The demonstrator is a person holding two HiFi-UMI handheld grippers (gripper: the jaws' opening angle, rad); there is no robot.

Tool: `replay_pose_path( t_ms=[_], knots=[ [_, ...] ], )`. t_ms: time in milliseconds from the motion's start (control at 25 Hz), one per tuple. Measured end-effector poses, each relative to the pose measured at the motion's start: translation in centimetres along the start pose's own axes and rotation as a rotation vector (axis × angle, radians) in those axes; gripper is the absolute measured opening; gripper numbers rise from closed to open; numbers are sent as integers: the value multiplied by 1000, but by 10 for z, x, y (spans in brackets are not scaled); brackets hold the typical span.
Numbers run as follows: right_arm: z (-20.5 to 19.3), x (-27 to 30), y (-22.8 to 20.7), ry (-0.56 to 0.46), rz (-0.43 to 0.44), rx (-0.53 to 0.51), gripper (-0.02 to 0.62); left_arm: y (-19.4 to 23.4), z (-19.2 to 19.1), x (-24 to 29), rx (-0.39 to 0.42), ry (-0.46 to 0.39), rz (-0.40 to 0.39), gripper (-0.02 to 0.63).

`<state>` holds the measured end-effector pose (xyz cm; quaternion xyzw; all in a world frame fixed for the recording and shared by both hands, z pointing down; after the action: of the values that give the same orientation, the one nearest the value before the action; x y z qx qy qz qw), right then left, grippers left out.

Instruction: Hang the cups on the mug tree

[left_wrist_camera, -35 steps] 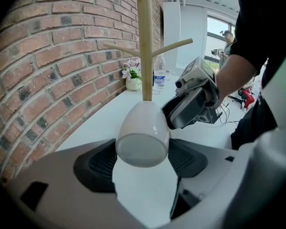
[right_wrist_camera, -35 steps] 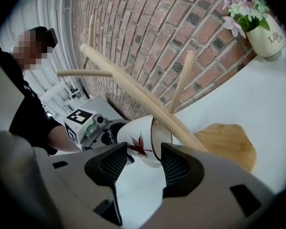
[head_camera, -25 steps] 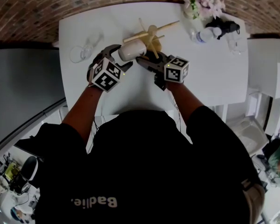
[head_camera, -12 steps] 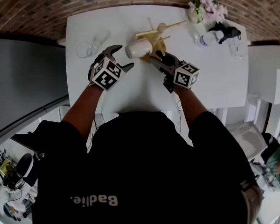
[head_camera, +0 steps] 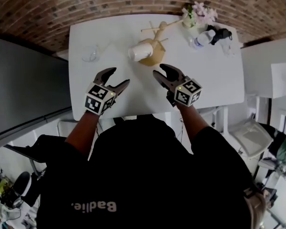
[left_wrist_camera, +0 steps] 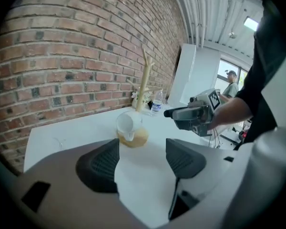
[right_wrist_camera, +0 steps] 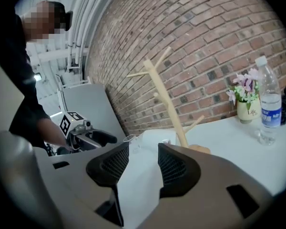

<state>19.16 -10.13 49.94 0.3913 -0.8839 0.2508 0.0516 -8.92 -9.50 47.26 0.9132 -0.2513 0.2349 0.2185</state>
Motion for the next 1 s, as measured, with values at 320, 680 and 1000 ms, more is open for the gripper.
replay_pose_path(
  t_ms=[320, 680, 1000],
  knots=[
    [1, -35, 84, -42, 8, -52, 153, -53, -8, -76, -24, -208, -72, 225],
    [-12, -63, 166, -39, 3, -132, 101, -101, -13, -137, 52, -335, -106, 127],
    [-22, -81, 219, -34, 16, -176, 64, -127, -26, -166, 110, -369, -123, 77]
  ],
)
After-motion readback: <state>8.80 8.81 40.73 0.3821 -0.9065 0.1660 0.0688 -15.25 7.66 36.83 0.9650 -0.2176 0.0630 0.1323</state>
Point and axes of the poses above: the fingertips, and each gripper's own axes: x forward along the fingers, y to its left, z out of its top, the point moved 10 cm from there along -x, backward along the fingers, and after that the axes turned 7 degrees about -z, right-handed, at the moved point
